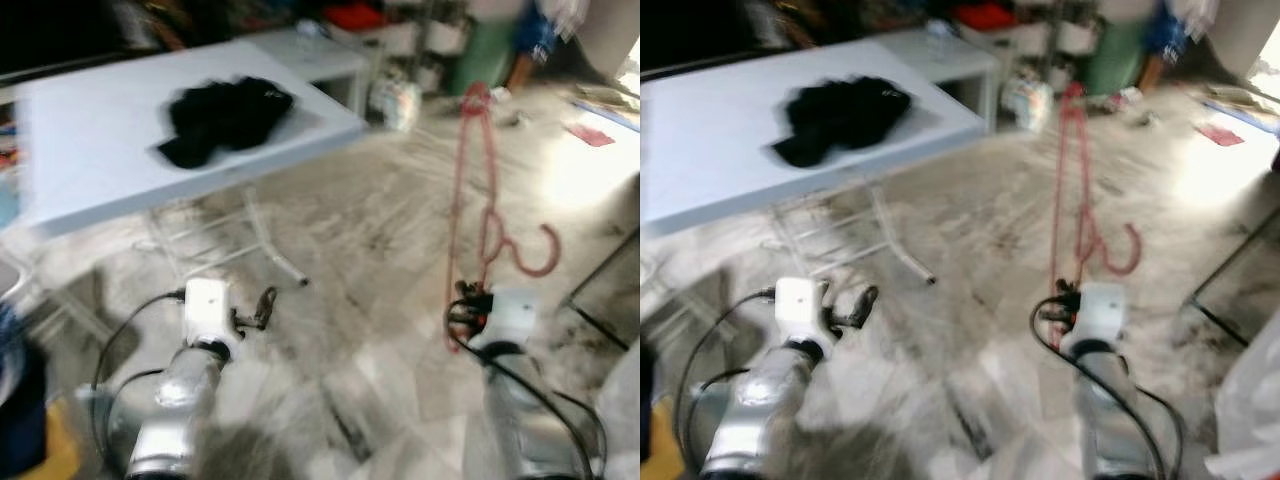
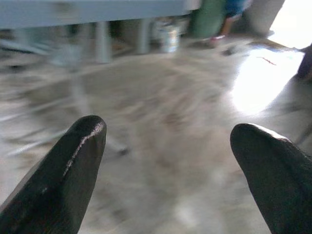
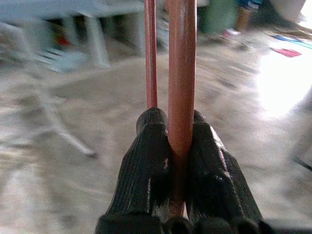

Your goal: Hang hanger

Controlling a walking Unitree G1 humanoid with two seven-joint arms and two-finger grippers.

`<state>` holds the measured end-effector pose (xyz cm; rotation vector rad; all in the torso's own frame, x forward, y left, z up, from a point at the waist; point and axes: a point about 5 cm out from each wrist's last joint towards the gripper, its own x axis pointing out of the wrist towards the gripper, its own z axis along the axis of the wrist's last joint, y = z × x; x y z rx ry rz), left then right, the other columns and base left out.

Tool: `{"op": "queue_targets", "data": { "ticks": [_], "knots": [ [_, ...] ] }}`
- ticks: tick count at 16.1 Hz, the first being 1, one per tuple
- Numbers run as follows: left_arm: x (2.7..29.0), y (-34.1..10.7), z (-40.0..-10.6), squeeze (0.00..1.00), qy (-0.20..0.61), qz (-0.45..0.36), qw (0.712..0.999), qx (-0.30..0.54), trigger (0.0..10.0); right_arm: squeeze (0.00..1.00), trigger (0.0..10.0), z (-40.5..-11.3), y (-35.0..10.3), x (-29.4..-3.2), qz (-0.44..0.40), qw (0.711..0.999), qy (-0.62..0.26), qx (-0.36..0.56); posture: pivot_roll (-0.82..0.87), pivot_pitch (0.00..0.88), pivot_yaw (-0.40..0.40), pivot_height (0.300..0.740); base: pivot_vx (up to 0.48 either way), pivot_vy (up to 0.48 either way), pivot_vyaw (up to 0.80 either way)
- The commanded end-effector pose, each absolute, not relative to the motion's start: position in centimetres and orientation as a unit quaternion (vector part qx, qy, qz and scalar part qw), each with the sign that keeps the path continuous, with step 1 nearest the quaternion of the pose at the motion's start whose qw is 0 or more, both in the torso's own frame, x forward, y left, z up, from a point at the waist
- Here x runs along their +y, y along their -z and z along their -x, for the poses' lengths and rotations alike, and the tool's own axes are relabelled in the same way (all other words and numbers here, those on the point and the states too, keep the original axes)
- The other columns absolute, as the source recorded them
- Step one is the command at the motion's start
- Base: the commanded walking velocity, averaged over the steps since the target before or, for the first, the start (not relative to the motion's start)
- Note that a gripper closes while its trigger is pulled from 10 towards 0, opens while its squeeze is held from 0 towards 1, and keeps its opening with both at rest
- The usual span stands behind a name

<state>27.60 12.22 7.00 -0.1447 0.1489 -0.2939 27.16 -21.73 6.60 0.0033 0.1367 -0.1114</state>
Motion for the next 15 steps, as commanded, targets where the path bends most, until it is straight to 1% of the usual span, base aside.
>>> {"op": "queue_targets", "data": {
  "ticks": [1,2,5,10,15],
  "knots": [
    [13.0,-7.03,-27.49,0.0,0.141,0.062,0.985,0.075,10.0,0.0,10.0,-27.56,-7.18,-21.24,-0.007,0.997,0.053,0.055,-0.04,0.0,0.006,0.74,0.341,0.0,0.0],
    [12.95,-6.98,-27.42,0.0,0.144,0.063,0.984,0.078,10.0,0.0,10.0,-27.51,-7.1,-21.11,-0.009,0.997,0.053,0.056,-0.04,0.0,0.007,0.74,0.345,0.0,0.0],
    [12.92,-6.99,-27.35,0.0,0.148,0.063,0.984,0.08,10.0,0.0,10.0,-27.23,-6.74,-20.62,-0.012,0.997,0.051,0.061,-0.04,0.0,0.015,0.74,0.363,0.0,-0.75],
    [13.04,-6.93,-27.38,0.0,0.151,0.058,0.983,0.089,10.0,0.0,10.0,-27.19,-6.5,-20.49,-0.015,0.996,0.053,0.065,-0.03,0.0,0.02,0.74,0.324,0.315,-0.8],
    [12.8,-6.79,-27.25,0.0,0.156,0.061,0.981,0.097,10.0,0.0,10.0,-27.16,-6.39,-20.58,-0.014,0.996,0.055,0.069,-0.03,0.0,0.019,0.74,0.0,0.424,-0.8]
  ]
}}
